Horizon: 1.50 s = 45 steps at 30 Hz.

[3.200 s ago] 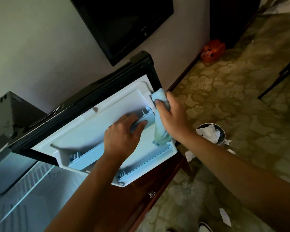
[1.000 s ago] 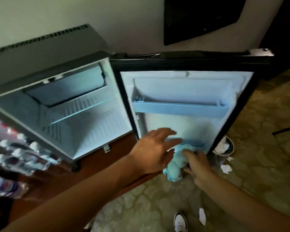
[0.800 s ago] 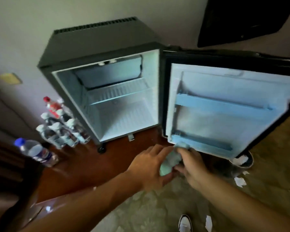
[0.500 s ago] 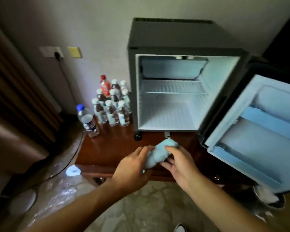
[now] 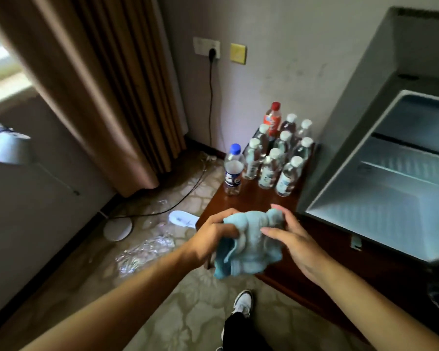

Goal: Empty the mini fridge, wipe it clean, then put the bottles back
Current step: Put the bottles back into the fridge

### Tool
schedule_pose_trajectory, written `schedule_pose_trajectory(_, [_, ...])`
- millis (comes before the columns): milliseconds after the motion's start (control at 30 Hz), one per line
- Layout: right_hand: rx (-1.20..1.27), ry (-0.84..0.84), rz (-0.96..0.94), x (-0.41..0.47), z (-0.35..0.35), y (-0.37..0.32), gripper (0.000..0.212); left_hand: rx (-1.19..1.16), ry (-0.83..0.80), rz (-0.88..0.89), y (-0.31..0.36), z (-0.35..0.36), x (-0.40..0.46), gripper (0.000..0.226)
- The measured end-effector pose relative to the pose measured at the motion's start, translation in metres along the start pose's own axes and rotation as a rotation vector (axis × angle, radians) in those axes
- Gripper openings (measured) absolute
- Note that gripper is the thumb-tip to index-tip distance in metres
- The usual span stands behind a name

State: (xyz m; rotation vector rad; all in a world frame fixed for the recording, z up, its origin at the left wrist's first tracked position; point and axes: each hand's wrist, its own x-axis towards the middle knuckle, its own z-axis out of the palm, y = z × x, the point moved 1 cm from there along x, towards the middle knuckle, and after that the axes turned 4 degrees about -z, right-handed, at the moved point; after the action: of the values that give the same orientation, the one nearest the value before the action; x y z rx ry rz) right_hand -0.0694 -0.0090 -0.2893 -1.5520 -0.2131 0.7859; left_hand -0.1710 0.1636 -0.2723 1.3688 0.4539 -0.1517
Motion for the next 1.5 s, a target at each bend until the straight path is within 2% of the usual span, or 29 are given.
schedule_pose_trajectory(133, [0.237, -0.121, 0.143, 0.051, 0.014, 0.002, 0.045, -0.266, 0.089, -0.228, -0.010, -0.021, 0.035, 0.040])
schedule_pose_trajectory(233, [0.239, -0.048, 0.205, 0.085, 0.015, 0.010, 0.042, -0.408, 0.095, -0.356, -0.021, -0.036, 0.060, 0.050])
schedule_pose_trajectory(300, [0.198, -0.014, 0.233, 0.106, 0.014, 0.019, 0.034, -0.320, 0.162, -0.353, -0.025, -0.046, 0.077, 0.054])
schedule_pose_trajectory(400, [0.143, 0.007, 0.273, 0.132, 0.013, 0.034, 0.032, -0.178, 0.238, -0.357, -0.029, -0.057, 0.100, 0.052])
schedule_pose_trajectory(700, [0.013, 0.124, 0.402, 0.173, 0.010, 0.079, 0.032, -0.074, 0.286, -0.492, -0.043, -0.073, 0.155, 0.037])
schedule_pose_trajectory(800, [-0.035, 0.166, 0.434, 0.184, 0.009, 0.082, 0.036, -0.058, 0.306, -0.512, -0.050, -0.079, 0.175, 0.039])
schedule_pose_trajectory(900, [-0.064, 0.229, 0.474, 0.189, 0.011, 0.087, 0.037, 0.107, 0.270, -0.519, -0.058, -0.086, 0.191, 0.048])
schedule_pose_trajectory(1067, [-0.177, 0.274, 0.525, 0.191, 0.015, 0.091, 0.028, 0.665, 0.154, -0.467, -0.067, -0.100, 0.215, 0.059])
schedule_pose_trajectory(1300, [-0.203, 0.335, 0.567, 0.198, 0.018, 0.089, 0.031, 0.901, 0.028, -0.438, -0.077, -0.117, 0.233, 0.063])
schedule_pose_trajectory(1400, [-0.185, 0.360, 0.592, 0.197, 0.014, 0.088, 0.035, 0.922, 0.015, -0.407, -0.082, -0.125, 0.239, 0.064])
schedule_pose_trajectory(1500, [-0.226, 0.386, 0.575, 0.198, 0.010, 0.084, 0.037, 0.924, 0.038, -0.379, -0.081, -0.131, 0.245, 0.057])
